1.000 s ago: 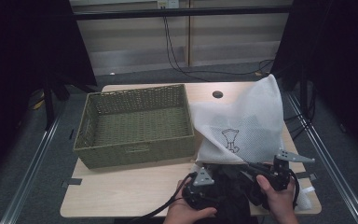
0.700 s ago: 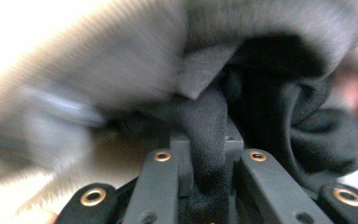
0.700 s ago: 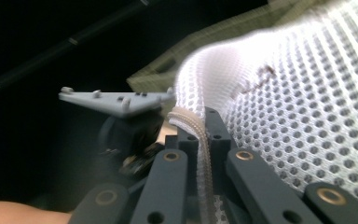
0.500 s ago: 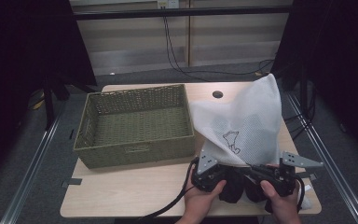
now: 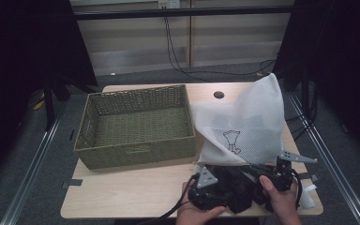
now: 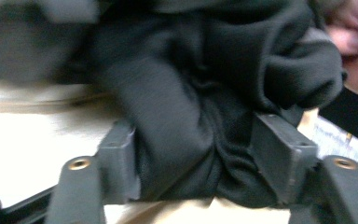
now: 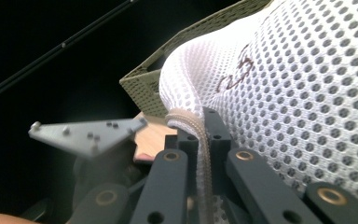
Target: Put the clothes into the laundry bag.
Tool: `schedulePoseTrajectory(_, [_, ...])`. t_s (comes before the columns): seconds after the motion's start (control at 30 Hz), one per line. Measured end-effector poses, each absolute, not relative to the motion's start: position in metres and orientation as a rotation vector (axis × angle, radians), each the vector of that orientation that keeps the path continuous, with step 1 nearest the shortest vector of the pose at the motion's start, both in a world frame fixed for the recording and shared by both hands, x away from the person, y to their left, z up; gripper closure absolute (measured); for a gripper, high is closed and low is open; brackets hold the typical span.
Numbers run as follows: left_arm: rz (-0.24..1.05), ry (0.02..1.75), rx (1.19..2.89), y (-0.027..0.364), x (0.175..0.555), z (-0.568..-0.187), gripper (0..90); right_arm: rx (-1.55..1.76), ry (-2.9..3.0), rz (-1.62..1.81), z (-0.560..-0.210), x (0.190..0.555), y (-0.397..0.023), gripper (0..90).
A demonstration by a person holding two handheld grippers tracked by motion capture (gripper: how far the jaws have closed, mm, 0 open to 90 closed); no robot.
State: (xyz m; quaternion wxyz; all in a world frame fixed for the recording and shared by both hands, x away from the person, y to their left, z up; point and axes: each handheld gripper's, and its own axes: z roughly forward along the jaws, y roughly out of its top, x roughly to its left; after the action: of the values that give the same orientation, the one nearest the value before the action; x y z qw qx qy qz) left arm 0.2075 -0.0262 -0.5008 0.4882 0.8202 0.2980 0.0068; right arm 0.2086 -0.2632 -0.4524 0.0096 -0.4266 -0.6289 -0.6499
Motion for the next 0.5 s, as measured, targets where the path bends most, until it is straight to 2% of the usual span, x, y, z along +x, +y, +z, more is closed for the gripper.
schedulePoseTrajectory(0.07, [-0.011,0.734,2.029,-0.040,0.209,-0.500,30.0,-1.316,-1.968,-2.025,-0.452,0.208,-0.256,89.0])
schedulePoseTrajectory(0.13, [0.014,0.785,2.063,-0.051,0.214,-0.500,31.0,-1.302,-1.979,-2.018,-0.452,0.207,-0.253,89.0])
schedulePoseTrajectory(0.2, [0.029,0.854,2.035,-0.055,0.221,-0.499,42.1,-1.260,-1.983,-2.028,-0.453,0.207,-0.252,89.0])
schedulePoseTrajectory(0.3, [-0.023,0.903,1.967,-0.055,0.232,-0.502,69.7,-1.237,-1.938,-2.054,-0.452,0.207,-0.256,89.0])
schedulePoseTrajectory(0.33, [-0.046,0.914,1.896,-0.051,0.234,-0.499,75.1,-1.230,-1.927,-2.065,-0.452,0.206,-0.258,89.0])
schedulePoseTrajectory(0.4, [-0.078,0.886,1.753,-0.046,0.235,-0.492,77.8,-1.224,-1.921,-2.079,-0.449,0.205,-0.260,89.0])
schedulePoseTrajectory(0.5, [0.115,0.784,1.624,-0.042,0.226,-0.470,78.7,-1.172,-1.912,-2.148,-0.439,0.198,-0.265,89.0])
